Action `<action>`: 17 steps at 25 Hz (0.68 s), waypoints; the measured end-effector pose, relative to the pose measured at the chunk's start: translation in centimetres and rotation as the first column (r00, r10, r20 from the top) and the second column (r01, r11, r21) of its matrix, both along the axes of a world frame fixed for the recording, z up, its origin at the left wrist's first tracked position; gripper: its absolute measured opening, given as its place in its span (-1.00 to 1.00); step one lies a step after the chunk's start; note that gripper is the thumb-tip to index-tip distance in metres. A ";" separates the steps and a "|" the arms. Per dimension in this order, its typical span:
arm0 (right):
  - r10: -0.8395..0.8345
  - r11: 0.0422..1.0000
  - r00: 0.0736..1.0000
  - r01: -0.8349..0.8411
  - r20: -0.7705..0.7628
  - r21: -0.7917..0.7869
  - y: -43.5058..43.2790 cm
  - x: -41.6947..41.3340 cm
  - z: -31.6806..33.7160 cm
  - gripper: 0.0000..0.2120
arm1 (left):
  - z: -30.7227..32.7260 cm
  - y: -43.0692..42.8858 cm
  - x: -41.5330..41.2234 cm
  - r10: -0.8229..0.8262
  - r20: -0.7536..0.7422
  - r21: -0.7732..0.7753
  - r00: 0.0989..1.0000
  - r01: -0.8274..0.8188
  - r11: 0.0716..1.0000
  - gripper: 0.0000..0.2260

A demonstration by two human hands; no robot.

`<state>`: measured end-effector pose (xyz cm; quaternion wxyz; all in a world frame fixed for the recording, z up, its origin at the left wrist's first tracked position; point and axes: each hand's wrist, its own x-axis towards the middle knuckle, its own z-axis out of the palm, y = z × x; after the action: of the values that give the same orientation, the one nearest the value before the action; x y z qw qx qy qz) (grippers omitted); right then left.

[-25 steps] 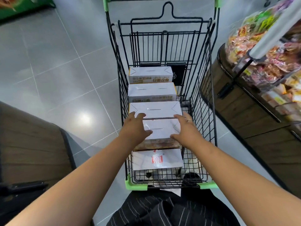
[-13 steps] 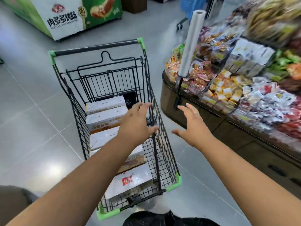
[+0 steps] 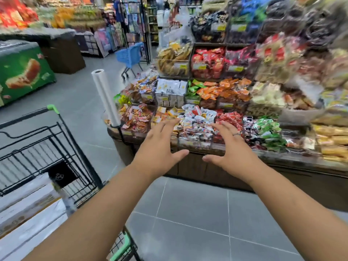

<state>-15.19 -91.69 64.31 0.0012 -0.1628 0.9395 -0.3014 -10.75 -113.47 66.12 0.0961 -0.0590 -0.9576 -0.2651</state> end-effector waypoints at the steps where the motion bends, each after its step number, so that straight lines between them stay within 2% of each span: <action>1: -0.046 0.999 0.999 0.046 -0.009 -0.005 2.9 0.0 0.6 -0.10 | 0.6 2.5 -0.9 -0.050 -0.019 -0.006 0.999 0.050 0.999 -0.28; 5: -0.252 0.967 0.968 0.251 -0.020 -0.041 14.4 1.3 2.3 -0.10 | 1.7 13.4 -4.0 -0.255 -0.023 -0.021 0.967 0.254 0.967 -0.27; 8: -0.415 0.908 0.910 0.415 0.003 -0.065 21.8 3.1 2.4 -0.11 | 1.6 21.0 -6.1 -0.413 -0.003 -0.001 0.911 0.413 0.911 -0.24; 14: -0.684 0.727 0.729 0.681 -0.008 -0.083 33.0 5.5 1.2 -0.09 | 0.9 34.1 -11.5 -0.673 0.029 -0.071 0.739 0.673 0.736 -0.18; 17: -0.793 0.608 0.608 0.789 -0.025 -0.093 37.9 6.0 1.0 -0.10 | 0.6 40.7 -14.6 -0.764 0.055 -0.067 0.643 0.766 0.640 -0.16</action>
<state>-9.22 -53.79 65.29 -0.1678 0.2591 0.9029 -0.2993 -25.32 -72.73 66.68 -0.0379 -0.4590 -0.8543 -0.2408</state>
